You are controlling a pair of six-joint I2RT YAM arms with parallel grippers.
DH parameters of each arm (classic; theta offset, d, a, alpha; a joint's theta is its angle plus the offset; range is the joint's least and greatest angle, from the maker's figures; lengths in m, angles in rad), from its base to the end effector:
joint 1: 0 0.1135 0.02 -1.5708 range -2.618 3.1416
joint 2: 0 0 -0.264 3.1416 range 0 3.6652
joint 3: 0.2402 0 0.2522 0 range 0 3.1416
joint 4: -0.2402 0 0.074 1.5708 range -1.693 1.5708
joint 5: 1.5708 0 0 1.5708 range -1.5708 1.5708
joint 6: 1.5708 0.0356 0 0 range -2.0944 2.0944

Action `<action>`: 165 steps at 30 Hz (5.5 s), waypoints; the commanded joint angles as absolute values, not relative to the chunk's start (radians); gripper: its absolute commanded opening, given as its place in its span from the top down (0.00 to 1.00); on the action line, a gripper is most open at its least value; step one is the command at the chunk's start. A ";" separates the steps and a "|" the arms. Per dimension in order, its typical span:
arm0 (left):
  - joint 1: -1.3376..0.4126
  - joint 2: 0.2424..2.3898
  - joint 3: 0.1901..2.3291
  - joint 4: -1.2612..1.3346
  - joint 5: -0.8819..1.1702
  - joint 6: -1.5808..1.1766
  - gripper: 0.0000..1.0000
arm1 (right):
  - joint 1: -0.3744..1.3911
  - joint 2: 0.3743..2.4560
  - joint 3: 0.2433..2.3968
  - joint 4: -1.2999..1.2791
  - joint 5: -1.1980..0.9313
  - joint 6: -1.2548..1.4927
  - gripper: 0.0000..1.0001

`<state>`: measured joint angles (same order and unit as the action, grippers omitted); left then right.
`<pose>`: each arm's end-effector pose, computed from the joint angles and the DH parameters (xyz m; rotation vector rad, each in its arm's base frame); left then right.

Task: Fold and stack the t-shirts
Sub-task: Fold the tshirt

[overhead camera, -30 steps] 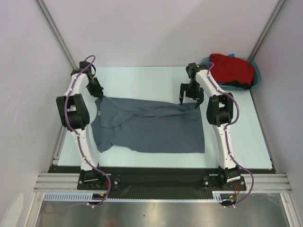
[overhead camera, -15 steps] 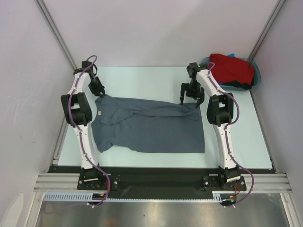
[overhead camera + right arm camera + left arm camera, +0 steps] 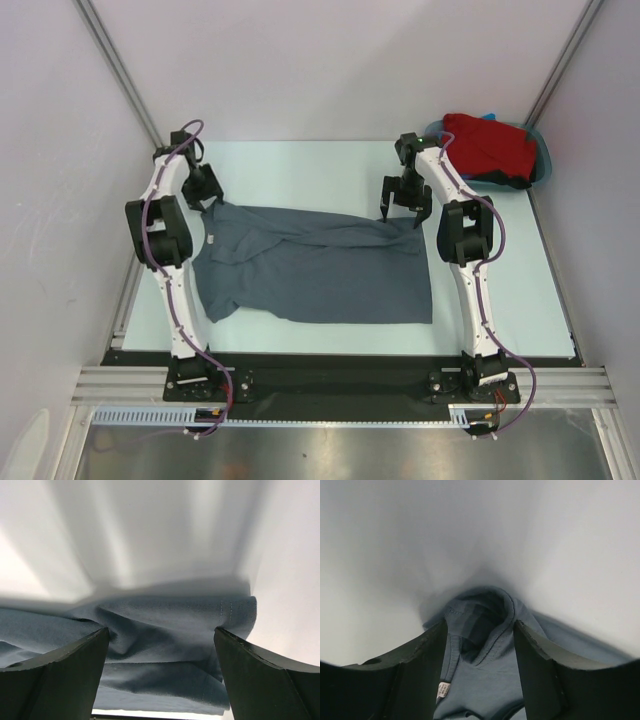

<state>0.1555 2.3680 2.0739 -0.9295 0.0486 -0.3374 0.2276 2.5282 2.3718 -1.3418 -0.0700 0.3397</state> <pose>0.4922 0.0754 0.1814 -0.6710 2.7164 -0.1123 0.4818 0.1141 0.1774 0.1691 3.0839 0.1352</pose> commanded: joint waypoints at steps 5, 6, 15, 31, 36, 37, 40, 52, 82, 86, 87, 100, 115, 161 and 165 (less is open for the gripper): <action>0.161 2.283 2.071 -0.916 0.009 -0.307 0.44 | 0.222 2.539 2.418 -1.417 -0.083 0.342 0.07; 0.161 2.286 2.074 -0.914 0.014 -0.305 0.46 | 0.222 2.539 2.419 -1.419 -0.083 0.344 0.07; 0.163 2.330 2.095 -0.916 0.023 -0.308 0.92 | 0.218 2.520 2.402 -1.416 -0.058 0.353 0.07; 0.225 2.347 2.129 -0.888 0.098 -0.330 1.00 | 0.213 2.434 2.370 -1.353 -0.005 0.368 0.18; 0.227 2.324 2.114 -0.885 0.132 -0.333 0.87 | 0.212 2.393 2.387 -1.354 0.078 0.382 0.25; 0.229 2.313 2.100 -0.885 0.140 -0.333 0.81 | 0.210 2.384 2.390 -1.361 0.086 0.387 0.25; 0.229 2.252 2.066 -0.879 0.155 -0.331 0.67 | 0.207 2.337 2.375 -1.379 0.110 0.399 0.24; 0.129 2.062 1.875 -0.790 0.362 -0.403 0.00 | 0.205 2.281 2.258 -1.330 -0.236 0.407 0.29; -0.035 1.910 1.648 -0.732 0.448 -0.448 0.00 | 0.218 2.169 2.017 -1.339 -0.174 0.558 0.27; -0.038 1.911 1.646 -0.729 0.463 -0.451 0.00 | 0.219 2.172 2.003 -1.378 -0.115 0.540 0.25; -0.040 1.910 1.646 -0.729 0.463 -0.454 0.00 | 0.221 2.168 1.993 -1.373 -0.110 0.541 0.24; -0.043 1.910 1.657 -0.742 0.462 -0.446 0.00 | 0.213 2.201 1.953 -1.298 -0.089 0.543 0.42; -0.043 1.919 1.675 -0.750 0.456 -0.443 0.00 | 0.206 2.276 2.000 -1.256 -0.051 0.563 0.39; -0.046 1.945 1.647 -0.781 0.486 -0.419 0.00 | 0.313 2.002 1.572 -1.324 0.118 0.552 0.28; -0.046 1.959 1.658 -0.781 0.485 -0.416 0.00 | 0.307 2.031 1.693 -1.336 0.159 0.554 0.09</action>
